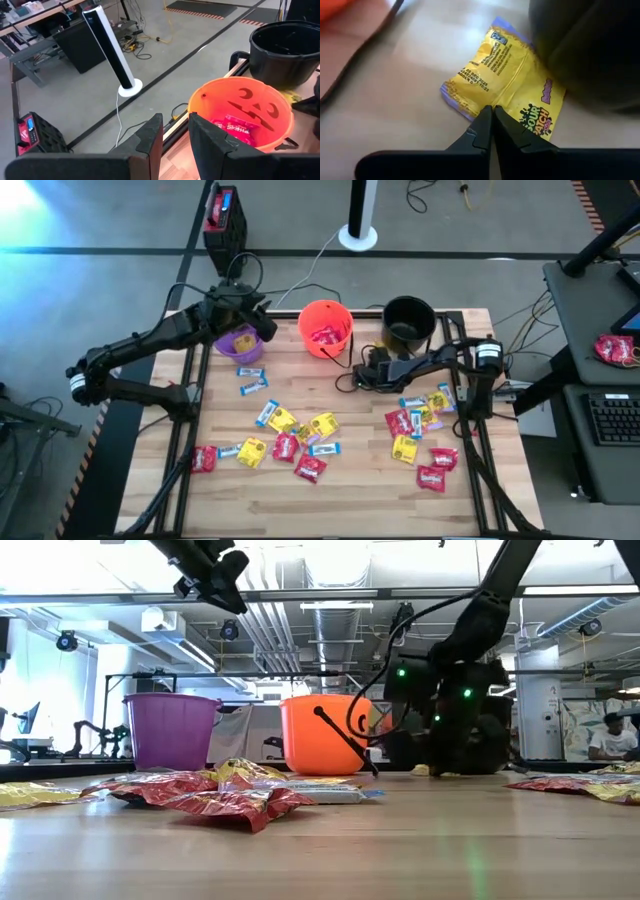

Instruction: Sort candy by brand, put in halloween buckets

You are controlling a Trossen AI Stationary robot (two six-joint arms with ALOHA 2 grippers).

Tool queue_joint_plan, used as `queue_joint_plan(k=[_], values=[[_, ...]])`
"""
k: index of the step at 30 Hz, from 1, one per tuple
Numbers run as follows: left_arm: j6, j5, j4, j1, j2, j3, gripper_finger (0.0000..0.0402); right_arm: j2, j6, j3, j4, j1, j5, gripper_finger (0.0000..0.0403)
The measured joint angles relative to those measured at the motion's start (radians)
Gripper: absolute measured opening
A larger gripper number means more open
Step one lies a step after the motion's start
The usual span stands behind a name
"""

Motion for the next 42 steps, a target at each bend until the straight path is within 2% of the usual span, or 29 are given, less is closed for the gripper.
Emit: queue_joint_plan(k=[3,10,11,15,19,22,25,28,31,36,42], values=[[0.017,0.0,0.0,0.0,0.0,0.0,0.0078,-0.045,-0.005,-0.001,-0.037,0.032,-0.095,0.0009],[0.066,0.0,0.01,0.0,0.0,0.0,0.0078,-0.212,-0.159,-0.004,-0.067,0.09,-0.359,0.0009],[0.067,0.0,0.011,0.0,0.0,0.0,0.0078,-0.246,-0.16,-0.007,-0.085,0.092,-0.38,0.0009],[0.067,0.013,0.013,0.001,-0.003,0.0,0.0078,-0.384,-0.194,-0.003,-0.124,0.08,-0.353,0.0009],[0.067,0.058,0.013,0.001,-0.004,0.0,0.0078,-0.465,-0.247,-0.004,-0.162,0.043,-0.355,0.0009],[0.066,0.112,0.014,0.0,-0.009,0.0,0.0078,-0.504,-0.279,-0.003,-0.159,-0.007,-0.45,0.0009],[0.046,0.184,0.014,0.0,-0.027,0.0,0.0078,-0.505,-0.267,-0.003,-0.169,-0.061,-0.611,0.0009],[0.011,0.212,0.017,-0.001,-0.06,0.0,0.0078,-0.494,-0.178,0.004,-0.182,-0.099,-0.7,0.0009],[-0.006,0.214,0.017,0.0,-0.11,0.0,0.0078,-0.463,-0.13,0.045,-0.252,-0.112,-0.705,0.0009],[0.003,0.204,0.015,0.001,-0.192,0.001,0.0078,-0.385,-0.195,0.155,-0.365,-0.11,-0.686,0.0009],[0.01,0.195,-0.01,0.001,-0.236,0.001,0.0078,-0.268,-0.201,0.266,-0.447,-0.11,-0.691,0.0009]])
